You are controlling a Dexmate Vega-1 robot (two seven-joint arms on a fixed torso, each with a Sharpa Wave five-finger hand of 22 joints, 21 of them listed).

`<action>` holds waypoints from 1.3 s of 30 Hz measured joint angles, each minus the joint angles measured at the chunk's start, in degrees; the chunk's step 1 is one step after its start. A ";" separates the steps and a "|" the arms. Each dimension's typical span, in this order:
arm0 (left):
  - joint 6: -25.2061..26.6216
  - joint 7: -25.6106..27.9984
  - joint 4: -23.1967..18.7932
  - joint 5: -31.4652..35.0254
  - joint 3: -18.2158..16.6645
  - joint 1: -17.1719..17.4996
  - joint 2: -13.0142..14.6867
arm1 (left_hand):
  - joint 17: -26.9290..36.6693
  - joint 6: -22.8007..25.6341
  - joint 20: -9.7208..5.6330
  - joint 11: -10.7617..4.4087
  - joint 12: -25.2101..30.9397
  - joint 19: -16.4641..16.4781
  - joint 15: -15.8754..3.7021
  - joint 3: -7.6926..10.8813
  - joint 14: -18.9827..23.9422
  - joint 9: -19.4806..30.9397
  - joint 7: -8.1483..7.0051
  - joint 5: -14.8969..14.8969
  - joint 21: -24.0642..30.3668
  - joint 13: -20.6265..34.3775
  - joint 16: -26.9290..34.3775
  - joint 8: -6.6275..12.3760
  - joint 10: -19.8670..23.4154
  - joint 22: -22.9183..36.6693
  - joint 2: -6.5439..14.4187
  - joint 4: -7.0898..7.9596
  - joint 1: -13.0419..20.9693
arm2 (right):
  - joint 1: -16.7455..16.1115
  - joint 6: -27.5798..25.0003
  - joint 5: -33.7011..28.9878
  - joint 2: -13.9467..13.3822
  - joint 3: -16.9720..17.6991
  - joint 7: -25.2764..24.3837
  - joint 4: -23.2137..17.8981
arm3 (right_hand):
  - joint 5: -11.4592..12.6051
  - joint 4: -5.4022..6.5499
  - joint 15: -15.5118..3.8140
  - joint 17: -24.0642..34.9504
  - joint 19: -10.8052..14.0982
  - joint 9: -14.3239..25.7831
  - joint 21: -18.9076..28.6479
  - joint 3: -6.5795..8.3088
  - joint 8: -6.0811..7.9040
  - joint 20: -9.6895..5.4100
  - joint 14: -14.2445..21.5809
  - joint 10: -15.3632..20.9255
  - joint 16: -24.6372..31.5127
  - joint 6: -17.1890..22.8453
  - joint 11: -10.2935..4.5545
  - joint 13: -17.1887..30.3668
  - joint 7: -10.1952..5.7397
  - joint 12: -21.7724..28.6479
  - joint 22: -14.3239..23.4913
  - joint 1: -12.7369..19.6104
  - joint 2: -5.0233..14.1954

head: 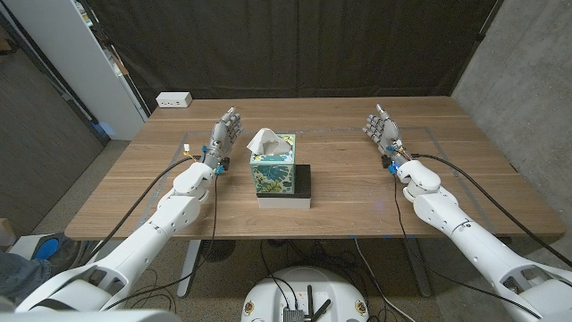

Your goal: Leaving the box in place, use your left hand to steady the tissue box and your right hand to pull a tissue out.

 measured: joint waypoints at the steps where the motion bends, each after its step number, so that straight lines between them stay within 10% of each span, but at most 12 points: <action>1: -0.18 -0.14 0.35 0.04 0.06 -0.10 -0.11 | 0.00 0.10 -0.24 0.00 0.16 0.28 0.02 0.00 0.48 0.00 0.10 0.00 0.14 0.00 0.00 0.00 0.00 0.00 0.00 0.00 0.00 | 0.01 0.16 -0.13 0.05 -0.04 -0.02 0.01 | 0.00 0.00 0.00 0.00 0.00 0.00 0.00 0.00 0.00 0.00 0.00 -0.01 0.00 0.01 -0.01 0.00 0.01 0.00 0.00 0.27 -0.27; 9: -1.70 0.50 0.71 1.27 0.10 0.06 -0.13 | 0.27 3.55 -0.06 0.03 1.07 3.23 -0.40 0.53 3.98 0.26 0.16 0.22 1.00 0.22 0.88 0.89 3.20 0.27 -0.07 -0.18 0.14 | -0.06 0.99 -0.91 0.22 -0.24 -0.57 -0.25 | 0.00 0.00 0.31 -0.16 0.00 0.00 0.00 0.00 0.00 0.00 0.31 -0.01 0.00 0.21 -0.02 0.00 0.20 0.24 0.00 0.27 -0.27; 18: -3.30 4.77 0.15 4.14 0.01 1.08 -0.37 | 0.27 10.06 -0.23 0.06 3.23 10.13 -1.17 3.49 12.74 0.53 0.80 1.32 2.80 0.85 2.49 2.29 10.82 0.53 1.36 -1.74 7.72 | -0.56 1.45 -1.47 0.19 -0.42 -0.85 -1.04 | 0.00 -0.17 0.30 -0.16 0.40 -0.01 0.00 0.16 0.00 0.41 0.31 -0.01 0.00 0.21 -0.02 0.00 0.19 0.24 -0.01 0.27 -0.27; 39: -6.01 15.24 0.26 15.13 1.19 1.34 -0.21 | 0.53 13.44 0.67 -0.01 4.57 16.98 -2.23 4.74 19.87 1.05 1.46 2.20 4.45 2.12 3.37 3.37 16.21 0.53 -3.02 -2.04 19.17 | -1.90 0.85 -1.79 -0.83 -0.16 -1.99 -3.29 | 0.00 -0.24 0.30 -0.69 0.40 -0.02 0.00 0.23 0.00 0.41 0.31 0.52 0.00 0.21 0.07 -0.01 0.19 0.24 -0.02 0.80 0.26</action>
